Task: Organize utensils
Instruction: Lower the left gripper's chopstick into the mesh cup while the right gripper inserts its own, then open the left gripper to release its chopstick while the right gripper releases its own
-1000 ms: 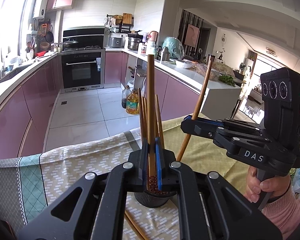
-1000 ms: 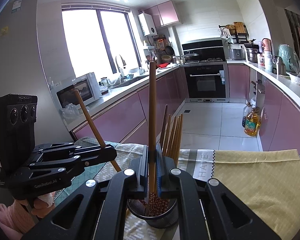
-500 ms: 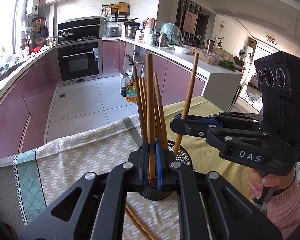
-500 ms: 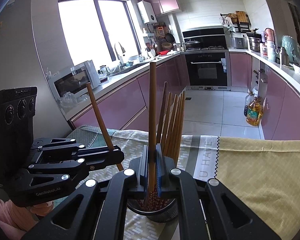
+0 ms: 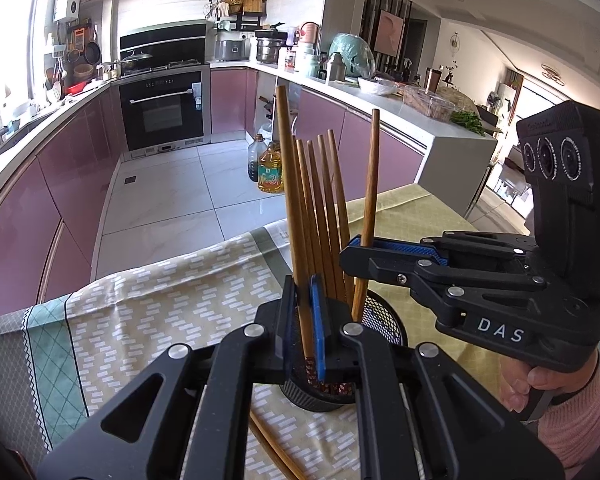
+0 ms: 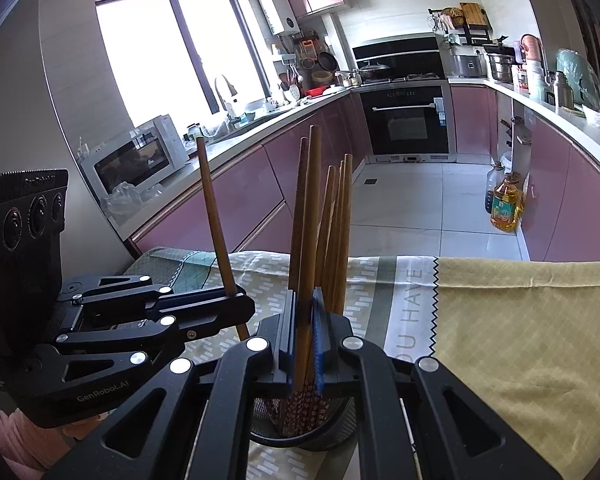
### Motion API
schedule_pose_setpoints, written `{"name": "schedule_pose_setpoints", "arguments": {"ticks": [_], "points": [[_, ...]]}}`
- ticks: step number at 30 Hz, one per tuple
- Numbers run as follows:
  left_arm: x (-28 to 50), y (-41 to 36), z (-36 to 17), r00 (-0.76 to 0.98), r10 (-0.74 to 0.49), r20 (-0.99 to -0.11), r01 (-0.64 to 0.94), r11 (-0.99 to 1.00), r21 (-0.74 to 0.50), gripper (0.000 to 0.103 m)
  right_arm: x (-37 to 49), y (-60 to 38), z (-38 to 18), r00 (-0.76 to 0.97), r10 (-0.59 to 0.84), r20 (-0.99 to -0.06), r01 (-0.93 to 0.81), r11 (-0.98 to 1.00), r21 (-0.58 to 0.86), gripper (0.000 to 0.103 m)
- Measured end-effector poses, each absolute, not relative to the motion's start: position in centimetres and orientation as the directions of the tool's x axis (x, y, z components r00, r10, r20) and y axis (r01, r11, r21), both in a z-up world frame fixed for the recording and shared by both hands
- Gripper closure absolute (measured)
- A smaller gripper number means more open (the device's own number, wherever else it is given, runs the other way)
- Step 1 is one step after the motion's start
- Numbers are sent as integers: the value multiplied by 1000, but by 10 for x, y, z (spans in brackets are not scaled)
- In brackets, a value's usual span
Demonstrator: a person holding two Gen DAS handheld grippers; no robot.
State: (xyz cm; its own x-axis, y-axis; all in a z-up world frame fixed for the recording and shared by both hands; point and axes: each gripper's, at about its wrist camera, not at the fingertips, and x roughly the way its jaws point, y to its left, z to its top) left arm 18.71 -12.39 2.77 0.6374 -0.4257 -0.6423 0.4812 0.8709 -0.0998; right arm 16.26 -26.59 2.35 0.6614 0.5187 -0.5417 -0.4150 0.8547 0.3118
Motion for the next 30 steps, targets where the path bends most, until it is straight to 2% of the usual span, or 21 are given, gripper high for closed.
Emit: {"name": "schedule_pose_setpoints", "arguments": {"ticks": [8, 12, 14, 16, 17, 20, 22, 23, 24, 26, 29, 30], "points": [[189, -121, 13, 627, -421, -655, 467, 877, -116, 94, 159, -269, 21, 663, 513, -545, -407, 858, 312, 95], [183, -117, 11, 645, -413, -643, 455, 883, -111, 85, 155, -270, 20, 664, 518, -539, -410, 855, 318, 95], [177, -114, 11, 661, -402, -634, 448, 889, -98, 84, 150, -270, 20, 663, 524, -534, -416, 851, 320, 95], [167, -110, 10, 679, -392, -621, 441, 894, -82, 78, 142, -270, 22, 668, 526, -527, -423, 850, 314, 91], [162, -109, 11, 693, -380, -613, 432, 899, -70, 71, 138, -271, 23, 671, 526, -524, -425, 851, 309, 85], [148, -105, 13, 723, -357, -591, 415, 909, -41, 67, 124, -272, 25, 672, 538, -509, -443, 843, 307, 80], [138, -103, 13, 743, -337, -578, 399, 917, -22, 58, 114, -272, 26, 670, 548, -501, -457, 836, 304, 78], [134, -101, 13, 753, -326, -571, 389, 921, -13, 48, 110, -272, 26, 669, 553, -497, -464, 833, 302, 75], [129, -99, 13, 764, -315, -563, 378, 926, -5, 43, 106, -270, 27, 667, 559, -492, -472, 829, 301, 71], [119, -96, 13, 778, -297, -554, 365, 931, 13, 41, 96, -268, 26, 660, 572, -487, -487, 820, 302, 65], [108, -89, 9, 794, -262, -548, 334, 942, 34, 22, 83, -262, 19, 639, 586, -498, -508, 808, 298, 64], [105, -87, 7, 800, -248, -547, 322, 946, 42, 18, 80, -259, 15, 631, 588, -507, -513, 806, 297, 60]]}}
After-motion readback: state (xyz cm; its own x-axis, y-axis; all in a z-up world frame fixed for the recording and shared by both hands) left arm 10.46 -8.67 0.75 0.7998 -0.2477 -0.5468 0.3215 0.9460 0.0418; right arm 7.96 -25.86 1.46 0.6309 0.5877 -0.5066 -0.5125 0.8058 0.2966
